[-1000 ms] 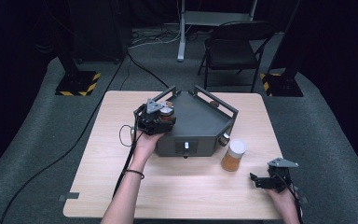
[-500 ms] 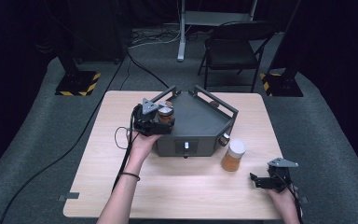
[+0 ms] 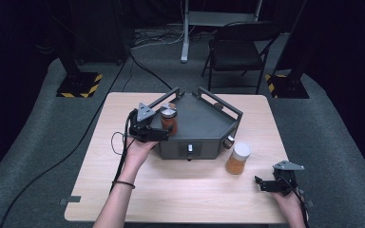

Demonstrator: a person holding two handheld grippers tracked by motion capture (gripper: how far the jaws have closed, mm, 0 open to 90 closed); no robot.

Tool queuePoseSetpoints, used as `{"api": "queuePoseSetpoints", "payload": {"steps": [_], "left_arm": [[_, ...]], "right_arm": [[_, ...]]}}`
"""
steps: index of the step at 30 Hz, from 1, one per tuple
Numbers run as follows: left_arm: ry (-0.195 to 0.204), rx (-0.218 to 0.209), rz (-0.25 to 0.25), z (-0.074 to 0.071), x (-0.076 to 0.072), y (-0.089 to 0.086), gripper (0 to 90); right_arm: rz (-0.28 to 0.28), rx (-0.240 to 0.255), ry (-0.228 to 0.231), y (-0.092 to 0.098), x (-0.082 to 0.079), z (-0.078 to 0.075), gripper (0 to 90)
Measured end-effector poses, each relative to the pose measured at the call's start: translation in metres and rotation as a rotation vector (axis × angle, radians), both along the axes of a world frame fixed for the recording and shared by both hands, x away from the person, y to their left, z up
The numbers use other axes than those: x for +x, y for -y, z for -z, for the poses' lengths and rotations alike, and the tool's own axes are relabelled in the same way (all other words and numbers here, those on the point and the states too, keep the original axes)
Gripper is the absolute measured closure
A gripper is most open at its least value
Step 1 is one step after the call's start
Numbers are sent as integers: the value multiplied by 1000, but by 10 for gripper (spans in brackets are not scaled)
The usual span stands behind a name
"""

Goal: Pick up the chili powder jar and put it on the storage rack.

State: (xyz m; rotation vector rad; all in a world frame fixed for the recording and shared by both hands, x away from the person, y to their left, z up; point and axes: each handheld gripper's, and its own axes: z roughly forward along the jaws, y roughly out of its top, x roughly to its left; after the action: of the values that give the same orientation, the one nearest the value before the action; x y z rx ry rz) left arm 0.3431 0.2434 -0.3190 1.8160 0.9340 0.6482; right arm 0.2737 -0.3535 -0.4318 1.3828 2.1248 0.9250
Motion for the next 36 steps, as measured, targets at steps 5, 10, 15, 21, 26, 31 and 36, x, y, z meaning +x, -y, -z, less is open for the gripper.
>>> {"api": "queuePoseSetpoints", "payload": {"steps": [5,10,15,21,26,31,36], "left_arm": [[-1,2,8,0,-6,-5,2],[3,5,9,2,-12,-12,2],[-7,-3,0,8,-16,-22,2],[-8,-12,-10,17,-23,-32,2],[-16,-18,-11,25,-27,-38,2],[-21,-20,-17,35,-32,-45,2],[-29,-44,-18,46,-36,-53,2]], "right_arm": [[0,0,0,0,0,0,41],[0,0,0,0,0,0,41],[0,0,0,0,0,0,41],[0,0,0,0,0,0,41],[0,0,0,0,0,0,41],[0,0,0,0,0,0,41],[0,0,0,0,0,0,41]]}}
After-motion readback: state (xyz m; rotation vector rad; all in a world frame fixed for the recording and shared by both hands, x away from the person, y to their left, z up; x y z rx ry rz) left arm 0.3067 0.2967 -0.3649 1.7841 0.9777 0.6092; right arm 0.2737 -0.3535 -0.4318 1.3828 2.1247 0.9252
